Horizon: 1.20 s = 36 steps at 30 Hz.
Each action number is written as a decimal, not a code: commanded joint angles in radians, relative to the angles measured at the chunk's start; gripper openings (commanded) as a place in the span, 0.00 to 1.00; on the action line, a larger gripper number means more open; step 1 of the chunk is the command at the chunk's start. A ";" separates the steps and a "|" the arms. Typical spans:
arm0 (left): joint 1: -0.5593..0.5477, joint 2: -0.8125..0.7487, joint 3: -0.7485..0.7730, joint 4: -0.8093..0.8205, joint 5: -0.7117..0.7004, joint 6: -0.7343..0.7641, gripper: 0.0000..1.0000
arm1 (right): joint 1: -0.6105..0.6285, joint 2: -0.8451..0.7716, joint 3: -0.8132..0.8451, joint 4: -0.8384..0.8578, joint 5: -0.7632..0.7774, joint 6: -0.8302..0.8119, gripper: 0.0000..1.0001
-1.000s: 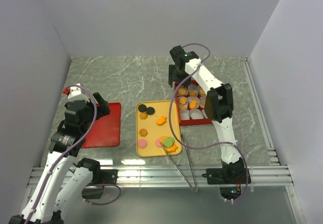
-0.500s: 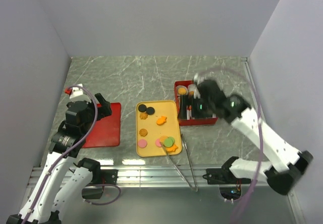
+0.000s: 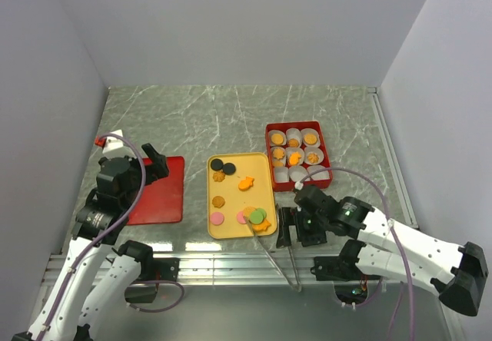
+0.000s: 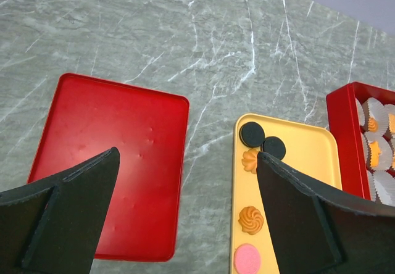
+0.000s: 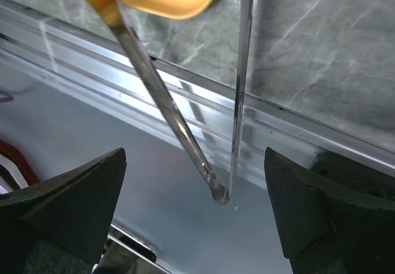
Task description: Pack the cookies
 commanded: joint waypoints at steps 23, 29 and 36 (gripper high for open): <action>-0.024 -0.009 0.002 0.013 -0.047 -0.010 0.99 | 0.289 0.403 -0.027 0.232 0.176 0.073 1.00; -0.024 -0.010 0.002 0.013 -0.045 -0.011 0.99 | 0.379 0.538 0.048 0.157 0.292 0.119 0.99; -0.024 -0.012 0.002 0.009 -0.051 -0.011 0.99 | 0.444 0.645 0.082 0.126 0.347 0.177 0.84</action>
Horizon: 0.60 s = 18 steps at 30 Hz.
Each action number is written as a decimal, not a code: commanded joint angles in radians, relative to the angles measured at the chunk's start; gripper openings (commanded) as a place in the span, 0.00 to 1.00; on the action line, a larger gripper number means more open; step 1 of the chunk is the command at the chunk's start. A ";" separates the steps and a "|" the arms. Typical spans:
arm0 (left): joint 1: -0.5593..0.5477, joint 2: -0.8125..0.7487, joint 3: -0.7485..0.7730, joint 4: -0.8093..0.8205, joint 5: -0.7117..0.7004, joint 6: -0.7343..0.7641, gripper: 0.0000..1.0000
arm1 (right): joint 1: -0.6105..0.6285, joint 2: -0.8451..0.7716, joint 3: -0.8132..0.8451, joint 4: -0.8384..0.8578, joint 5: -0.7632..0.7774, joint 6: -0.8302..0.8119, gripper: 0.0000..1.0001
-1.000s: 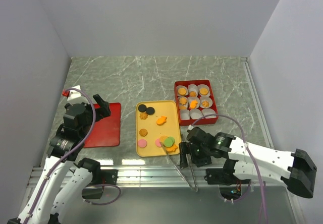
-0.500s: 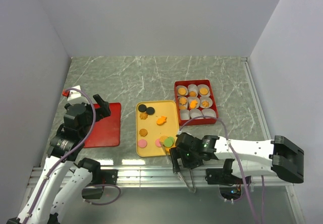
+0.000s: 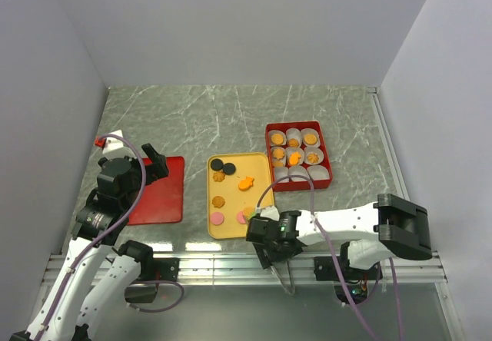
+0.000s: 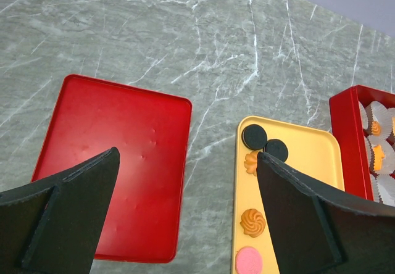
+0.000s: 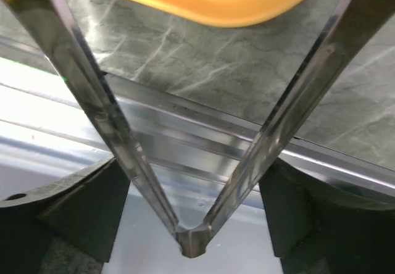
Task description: Pack the cookies
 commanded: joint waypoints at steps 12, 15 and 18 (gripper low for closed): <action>-0.004 -0.015 0.005 0.010 -0.021 -0.008 1.00 | 0.022 -0.063 0.080 -0.220 0.186 0.093 0.64; -0.004 -0.020 0.005 0.008 -0.022 -0.008 0.99 | 0.022 -0.135 0.168 -0.354 0.221 0.125 0.61; -0.004 -0.023 0.005 0.008 -0.023 -0.008 1.00 | 0.022 -0.192 0.275 -0.495 0.275 0.150 0.61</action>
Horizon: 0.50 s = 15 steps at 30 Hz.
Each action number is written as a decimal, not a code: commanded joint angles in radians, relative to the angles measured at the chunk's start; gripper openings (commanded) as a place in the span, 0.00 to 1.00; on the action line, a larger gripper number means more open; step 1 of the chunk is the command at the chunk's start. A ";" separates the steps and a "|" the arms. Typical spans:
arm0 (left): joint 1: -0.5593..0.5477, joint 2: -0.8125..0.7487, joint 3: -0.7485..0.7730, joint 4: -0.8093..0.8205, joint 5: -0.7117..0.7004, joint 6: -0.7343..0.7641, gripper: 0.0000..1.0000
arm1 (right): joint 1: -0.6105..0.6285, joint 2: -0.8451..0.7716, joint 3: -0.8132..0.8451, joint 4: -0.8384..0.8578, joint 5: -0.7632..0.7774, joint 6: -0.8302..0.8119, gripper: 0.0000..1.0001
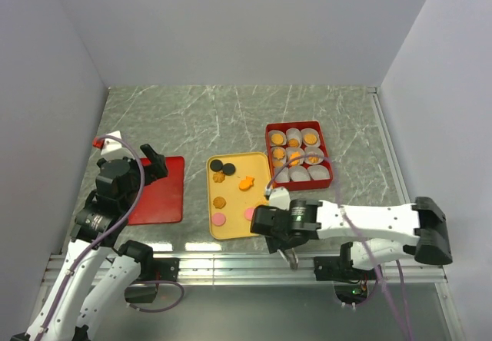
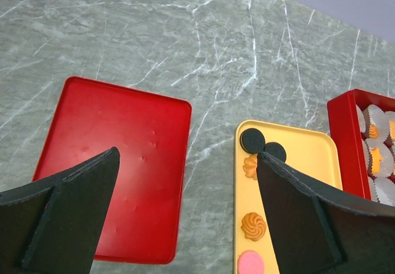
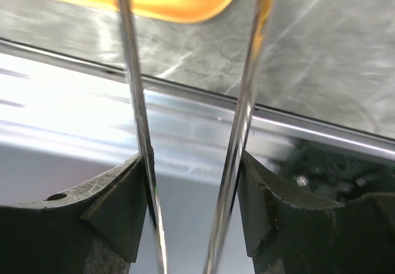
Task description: Pack the cookies
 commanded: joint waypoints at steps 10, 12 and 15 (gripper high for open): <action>-0.002 -0.032 0.005 0.006 -0.023 -0.004 0.99 | -0.006 -0.038 0.348 -0.396 0.187 0.016 0.62; -0.002 -0.043 0.007 0.006 -0.026 -0.007 0.99 | -0.006 -0.030 0.352 -0.390 0.178 0.010 0.62; -0.002 -0.055 0.005 0.004 -0.034 -0.010 0.99 | -0.007 -0.016 0.347 -0.373 0.164 -0.001 0.62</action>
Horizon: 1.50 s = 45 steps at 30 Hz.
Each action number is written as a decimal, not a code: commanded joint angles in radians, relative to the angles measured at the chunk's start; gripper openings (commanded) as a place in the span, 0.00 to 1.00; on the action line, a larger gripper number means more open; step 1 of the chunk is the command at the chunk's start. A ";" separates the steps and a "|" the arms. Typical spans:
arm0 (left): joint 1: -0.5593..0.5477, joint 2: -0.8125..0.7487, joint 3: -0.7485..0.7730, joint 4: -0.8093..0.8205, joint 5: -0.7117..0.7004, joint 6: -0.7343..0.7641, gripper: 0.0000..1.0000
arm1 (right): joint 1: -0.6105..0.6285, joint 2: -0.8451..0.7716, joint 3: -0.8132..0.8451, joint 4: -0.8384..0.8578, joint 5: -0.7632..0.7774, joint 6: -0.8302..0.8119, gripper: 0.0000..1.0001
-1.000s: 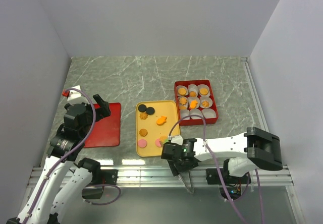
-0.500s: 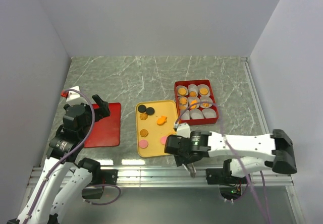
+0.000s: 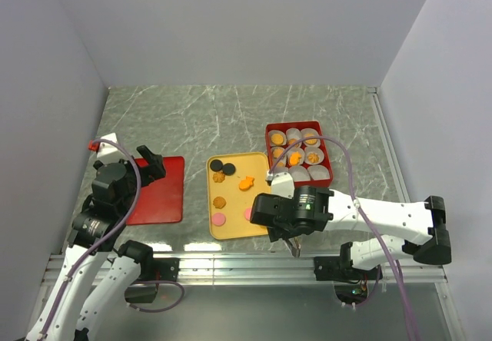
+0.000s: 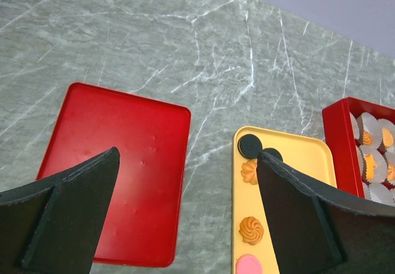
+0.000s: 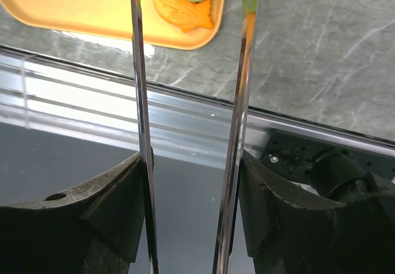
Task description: Pack the cookies
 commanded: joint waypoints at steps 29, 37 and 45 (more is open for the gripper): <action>-0.007 -0.038 0.005 0.003 -0.035 -0.016 0.99 | -0.031 0.136 -0.093 0.145 -0.093 -0.087 0.57; -0.007 -0.038 0.005 0.001 -0.039 -0.016 0.99 | -0.085 0.141 -0.117 0.185 -0.093 -0.131 0.55; -0.007 -0.025 0.007 -0.001 -0.038 -0.016 0.99 | -0.138 0.122 -0.100 0.186 -0.088 -0.174 0.46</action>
